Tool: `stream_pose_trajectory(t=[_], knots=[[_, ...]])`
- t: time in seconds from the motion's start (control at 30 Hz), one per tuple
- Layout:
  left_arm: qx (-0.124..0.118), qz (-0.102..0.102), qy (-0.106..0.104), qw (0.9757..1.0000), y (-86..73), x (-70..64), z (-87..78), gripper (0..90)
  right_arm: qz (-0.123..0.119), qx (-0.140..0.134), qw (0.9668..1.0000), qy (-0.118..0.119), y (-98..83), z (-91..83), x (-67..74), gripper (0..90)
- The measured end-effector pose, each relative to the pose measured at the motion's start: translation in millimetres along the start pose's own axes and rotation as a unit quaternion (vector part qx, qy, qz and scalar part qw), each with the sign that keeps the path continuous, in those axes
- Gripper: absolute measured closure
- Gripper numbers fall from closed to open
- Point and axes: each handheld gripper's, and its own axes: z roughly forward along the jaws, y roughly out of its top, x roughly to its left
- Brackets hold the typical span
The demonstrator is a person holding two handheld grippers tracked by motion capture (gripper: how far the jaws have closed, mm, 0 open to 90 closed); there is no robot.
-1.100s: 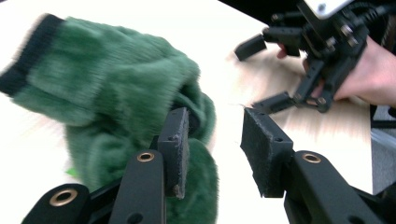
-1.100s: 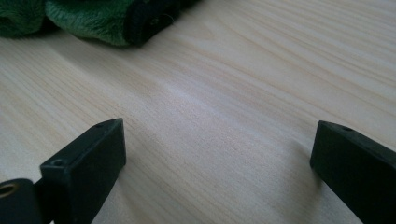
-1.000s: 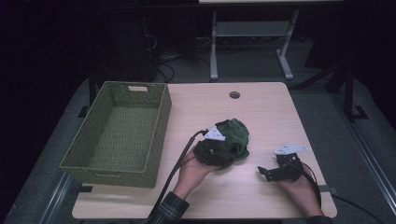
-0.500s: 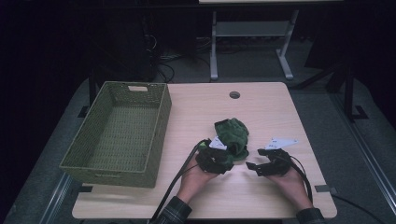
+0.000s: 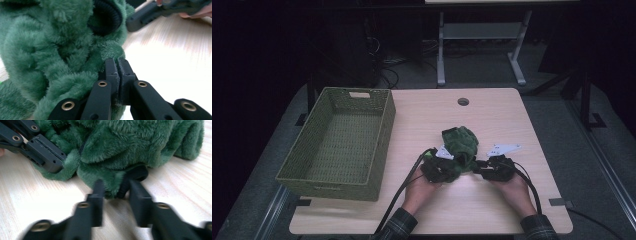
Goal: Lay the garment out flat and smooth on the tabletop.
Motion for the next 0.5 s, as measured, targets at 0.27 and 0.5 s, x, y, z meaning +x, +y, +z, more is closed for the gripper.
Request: stream_pose_trajectory(t=[0.27, 0.5], knots=[[-0.032, -0.019, -0.022, 0.9991, 11.0, 5.2, -23.4, 88.2, -0.016, -0.019, 0.9996, -0.016, 3.1, -16.9, 2.9, 80.1], [-0.057, -0.039, -0.029, 0.9972, 14.8, 17.2, -53.3, 88.2, -0.016, -0.032, 0.9991, -0.021, 2.7, -32.8, 4.0, 81.0]])
